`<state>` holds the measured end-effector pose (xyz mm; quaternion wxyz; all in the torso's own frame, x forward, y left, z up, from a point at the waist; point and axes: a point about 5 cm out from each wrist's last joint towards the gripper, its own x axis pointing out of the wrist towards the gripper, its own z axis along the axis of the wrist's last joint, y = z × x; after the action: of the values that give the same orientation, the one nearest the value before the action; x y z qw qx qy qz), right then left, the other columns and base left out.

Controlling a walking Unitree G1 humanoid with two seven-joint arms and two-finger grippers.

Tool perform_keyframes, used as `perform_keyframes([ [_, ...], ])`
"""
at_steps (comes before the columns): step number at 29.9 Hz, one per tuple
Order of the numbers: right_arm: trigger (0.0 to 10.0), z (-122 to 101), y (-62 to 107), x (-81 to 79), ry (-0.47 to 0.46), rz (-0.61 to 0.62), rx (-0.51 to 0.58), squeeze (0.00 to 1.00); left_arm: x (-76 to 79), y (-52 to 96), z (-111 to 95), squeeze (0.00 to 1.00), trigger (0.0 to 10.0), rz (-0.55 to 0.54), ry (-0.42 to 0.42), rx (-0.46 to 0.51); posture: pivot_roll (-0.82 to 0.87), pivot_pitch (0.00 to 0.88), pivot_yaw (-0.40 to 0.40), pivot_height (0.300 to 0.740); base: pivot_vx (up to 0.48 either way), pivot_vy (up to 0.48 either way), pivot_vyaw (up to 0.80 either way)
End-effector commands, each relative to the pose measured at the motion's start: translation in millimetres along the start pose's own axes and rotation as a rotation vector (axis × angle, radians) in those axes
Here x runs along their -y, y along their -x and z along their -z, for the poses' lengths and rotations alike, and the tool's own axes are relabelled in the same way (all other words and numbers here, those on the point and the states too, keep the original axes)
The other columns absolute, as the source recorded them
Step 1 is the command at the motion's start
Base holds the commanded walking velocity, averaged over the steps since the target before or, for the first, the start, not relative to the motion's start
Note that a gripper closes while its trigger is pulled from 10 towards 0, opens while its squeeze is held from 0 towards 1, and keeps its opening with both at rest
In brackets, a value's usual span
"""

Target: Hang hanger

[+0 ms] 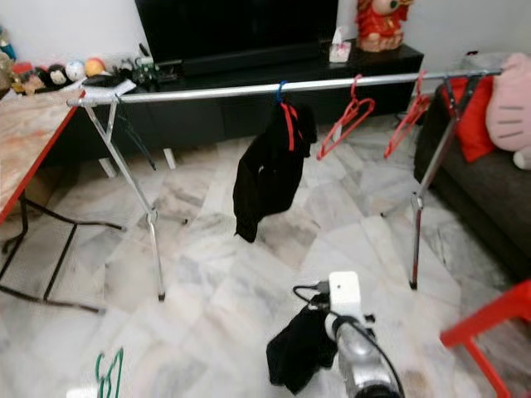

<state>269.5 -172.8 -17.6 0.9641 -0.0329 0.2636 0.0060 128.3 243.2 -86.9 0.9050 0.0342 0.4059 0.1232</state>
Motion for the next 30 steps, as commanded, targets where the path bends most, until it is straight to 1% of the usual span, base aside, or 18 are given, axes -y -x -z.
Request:
perform_keyframes([
  [1, 10.0, -13.7, -3.1, -1.6, 0.019, -0.014, 0.053, 0.0, -1.2, -0.1, -0.4, 0.0, 10.0, -0.003, 0.002, 0.001, -0.13, 0.0, 0.063, 0.74, -0.292, 0.0, 0.0],
  [6, 10.0, -22.9, -5.3, -3.2, 0.031, -0.029, 0.077, 0.0, 0.1, -3.3, -10.3, 0.0, 10.0, 0.007, -0.004, 0.04, -0.13, 0.0, 0.062, 0.74, -0.292, 0.0, 0.0],
  [7, 10.0, -28.0, -6.4, -3.6, 0.044, -0.035, 0.09, 0.0, 0.5, -4.4, -13.8, 0.0, 10.0, 0.009, -0.006, 0.052, -0.13, 0.0, 0.061, 0.74, 0.0, 0.0, 0.0],
  [8, 10.0, -28.0, -6.4, -3.6, 0.044, -0.035, 0.09, 0.0, 0.5, -4.4, -13.8, 0.0, 10.0, 0.009, -0.006, 0.052, -0.13, 0.0, 0.061, 0.74, 0.0, 0.0, 0.0],
  [9, 10.0, -34.3, -7.6, -4.3, 0.062, -0.046, 0.108, 0.0, 1.4, -5.7, -18.2, 0.0, 10.0, 0.016, -0.017, 0.069, -0.13, 0.0, 0.061, 0.74, 0.0, 0.0, 0.0],
  [15, 10.0, -49.9, -9.4, -4.7, 0.07, -0.067, 0.155, 0.0, 1.8, -7.3, -27.1, 0.0, 10.0, 0.027, -0.037, 0.116, -0.13, 0.0, 0.06, 0.74, 0.0, 0.0, 0.0],
  [19, 10.0, -61.9, -10.2, -6.0, 0.125, -0.092, 0.179, 0.0, 3.9, -8.3, -47.7, 0.0, 10.0, 0.057, -0.083, 0.242, -0.14, 0.0, 0.063, 0.74, 0.0, 0.0, 0.0],
  [20, 10.0, -65.3, -10.2, -6.9, 0.138, -0.101, 0.186, 0.0, 5.1, -8.0, -57.1, 0.0, 10.0, 0.077, -0.093, 0.297, -0.14, 0.0, 0.063, 0.74, 0.0, 0.0, 0.0],
  [22, 10.0, -71.2, -10.4, -7.6, 0.137, -0.108, 0.199, 0.0, 6.5, -6.5, -69.2, 0.0, 10.0, 0.107, -0.12, 0.365, -0.14, 0.0, 0.063, 0.74, 0.0, 0.0, 0.0],
  [24, 10.0, -76.5, -10.4, -9.5, 0.147, -0.123, 0.219, 0.0, 7.0, -4.6, -79.0, 0.0, 10.0, 0.133, -0.14, 0.413, -0.14, 0.0, 0.065, 0.74, 0.0, 0.0, 0.0],
  [25, 10.0, -79.6, -10.3, -11.4, 0.153, -0.137, 0.232, 0.0, 6.9, -3.1, -84.9, 0.0, 10.0, 0.145, -0.153, 0.441, -0.14, 0.0, 0.065, 0.74, 0.0, 0.0, 0.0],
  [26, 10.0, -85.0, -10.4, -15.3, 0.158, -0.17, 0.246, 0.0, 8.6, -0.6, -94.2, 0.0, 10.0, 0.179, -0.179, 0.481, -0.13, 0.0, 0.066, 0.74, 0.0, 0.0, 0.0],
  [28, 10.0, -85.0, -10.4, -15.3, 0.158, -0.17, 0.246, 0.0, 8.6, -0.6, -94.2, 0.0, 10.0, 0.179, -0.179, 0.481, -0.13, 0.0, 0.066, 0.74, 0.0, 0.0, 0.0],
  [29, 10.0, -90.3, -10.4, -18.1, 0.181, -0.195, 0.253, 0.0, 10.7, 2.3, -101.7, 0.0, 10.0, 0.213, -0.207, 0.511, -0.14, 0.0, 0.067, 0.74, 0.0, 0.0, 0.0],
  [30, 10.0, -96.1, -10.8, -21.3, 0.252, -0.23, 0.243, 0.0, 15.8, 7.1, -111.6, 0.0, 10.0, 0.284, -0.239, 0.54, -0.14, 0.0, 0.069, 0.74, 0.0, 0.0, 0.0],
])
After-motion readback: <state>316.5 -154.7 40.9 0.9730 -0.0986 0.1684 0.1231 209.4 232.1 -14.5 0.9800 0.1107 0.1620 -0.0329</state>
